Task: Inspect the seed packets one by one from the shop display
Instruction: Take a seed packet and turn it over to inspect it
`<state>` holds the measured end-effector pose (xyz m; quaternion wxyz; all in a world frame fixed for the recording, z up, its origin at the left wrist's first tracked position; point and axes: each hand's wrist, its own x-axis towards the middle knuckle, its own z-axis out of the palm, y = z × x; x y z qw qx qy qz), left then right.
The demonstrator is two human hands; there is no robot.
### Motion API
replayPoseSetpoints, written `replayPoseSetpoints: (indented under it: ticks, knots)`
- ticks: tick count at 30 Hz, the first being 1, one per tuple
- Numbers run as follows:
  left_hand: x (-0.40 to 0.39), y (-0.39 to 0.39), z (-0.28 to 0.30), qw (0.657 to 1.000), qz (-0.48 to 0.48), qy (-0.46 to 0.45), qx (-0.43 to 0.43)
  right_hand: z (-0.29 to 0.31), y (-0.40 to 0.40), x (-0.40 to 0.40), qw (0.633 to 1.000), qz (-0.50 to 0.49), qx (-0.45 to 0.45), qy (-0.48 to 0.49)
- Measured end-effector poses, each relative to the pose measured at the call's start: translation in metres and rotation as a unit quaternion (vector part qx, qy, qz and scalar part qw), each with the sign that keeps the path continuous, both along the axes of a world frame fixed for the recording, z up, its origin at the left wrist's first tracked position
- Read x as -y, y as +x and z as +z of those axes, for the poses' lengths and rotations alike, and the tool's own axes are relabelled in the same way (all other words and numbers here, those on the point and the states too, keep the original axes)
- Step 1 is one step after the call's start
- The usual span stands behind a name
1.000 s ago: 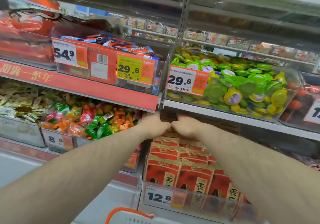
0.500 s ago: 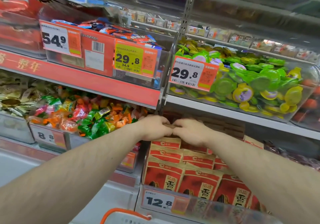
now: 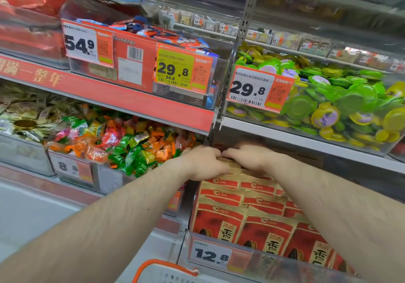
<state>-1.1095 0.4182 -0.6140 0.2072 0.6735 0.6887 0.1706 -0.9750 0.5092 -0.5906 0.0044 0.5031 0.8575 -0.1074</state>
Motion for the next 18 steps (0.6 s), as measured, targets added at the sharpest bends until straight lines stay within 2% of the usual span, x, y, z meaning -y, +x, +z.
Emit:
replayPoseSetpoints:
  ticks: [6,9,11,14,18]
  knots:
    - [0.003,0.003,0.006,0.999,0.020,-0.012,0.031,0.005,0.012,0.013,1.000,0.022,0.016,0.009]
    - [0.014,0.007,0.011,0.985,0.038,0.009,0.171,0.010,0.017,0.026,0.996,0.050,0.046,0.052]
    - [0.025,0.007,0.013,0.972,0.053,0.049,0.225,0.014,0.022,0.038,0.991,0.079,0.072,0.087]
    - [0.043,0.006,0.018,0.969,0.085,0.104,0.207,0.023,0.035,0.060,0.969,0.145,0.111,0.168]
    - [0.087,0.006,0.038,0.976,0.071,0.127,0.161,0.033,0.057,0.093,0.932,0.208,0.070,0.287]
